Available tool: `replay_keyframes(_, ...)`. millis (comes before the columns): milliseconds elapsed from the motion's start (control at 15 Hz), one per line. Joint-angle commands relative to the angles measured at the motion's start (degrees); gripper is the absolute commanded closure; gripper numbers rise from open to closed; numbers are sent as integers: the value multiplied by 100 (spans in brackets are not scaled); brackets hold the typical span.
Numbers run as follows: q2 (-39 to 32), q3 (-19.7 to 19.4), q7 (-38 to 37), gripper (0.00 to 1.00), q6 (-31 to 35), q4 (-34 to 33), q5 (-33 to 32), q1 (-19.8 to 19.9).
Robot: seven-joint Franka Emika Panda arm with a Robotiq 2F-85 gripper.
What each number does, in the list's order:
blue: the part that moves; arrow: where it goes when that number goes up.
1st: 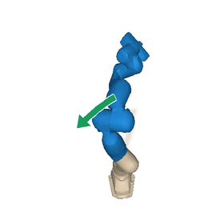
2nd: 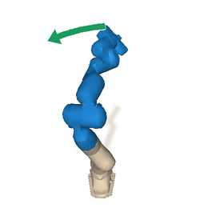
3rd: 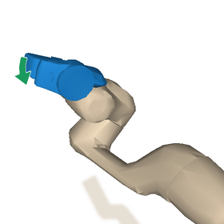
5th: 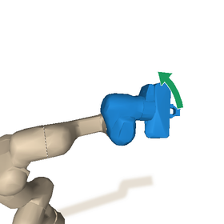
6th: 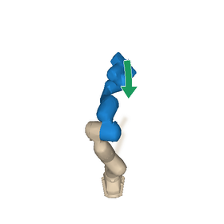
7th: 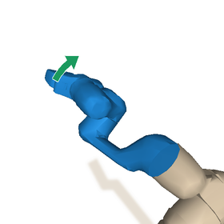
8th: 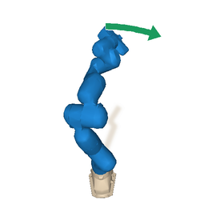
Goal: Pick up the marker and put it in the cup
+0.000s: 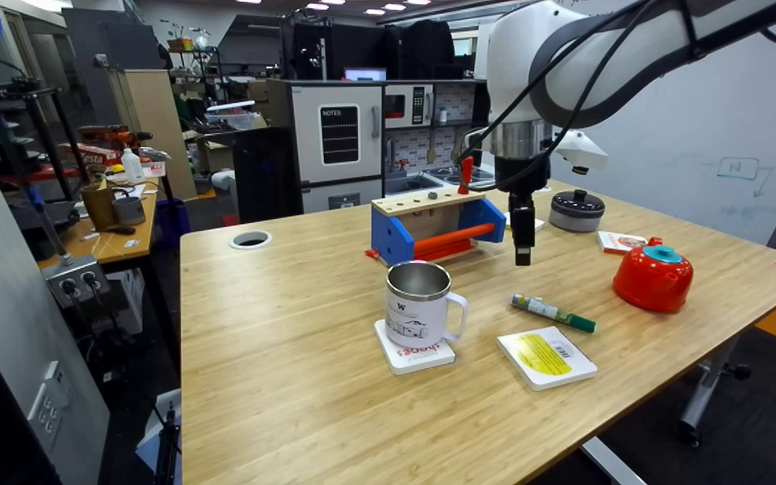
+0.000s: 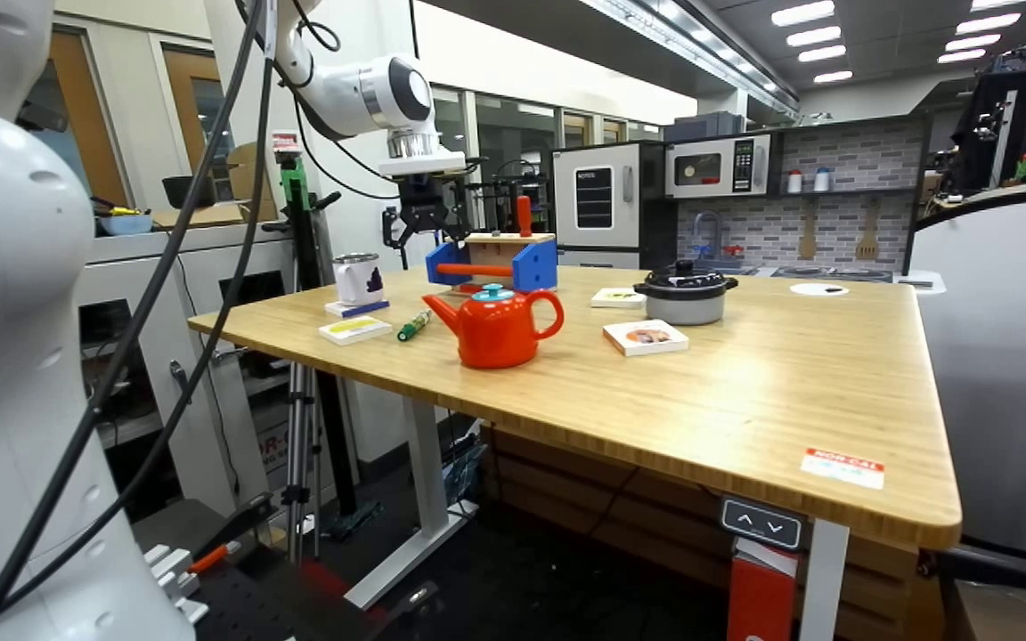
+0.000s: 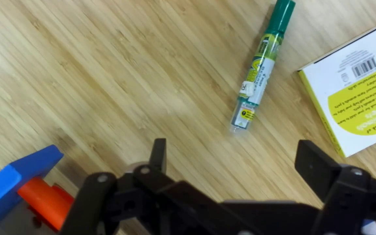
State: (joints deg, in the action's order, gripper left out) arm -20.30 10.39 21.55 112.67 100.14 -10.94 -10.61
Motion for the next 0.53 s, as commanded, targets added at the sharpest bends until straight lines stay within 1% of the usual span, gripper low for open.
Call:
replay_keyframes(0, -30, 51, -22, 0, -161, -47, 8, -34)
replay_keyframes(200, 53, 37, -136, 0, -195, 94, 8, -31)
replay_keyframes(467, -24, 57, -83, 0, -139, 193, 13, -32)
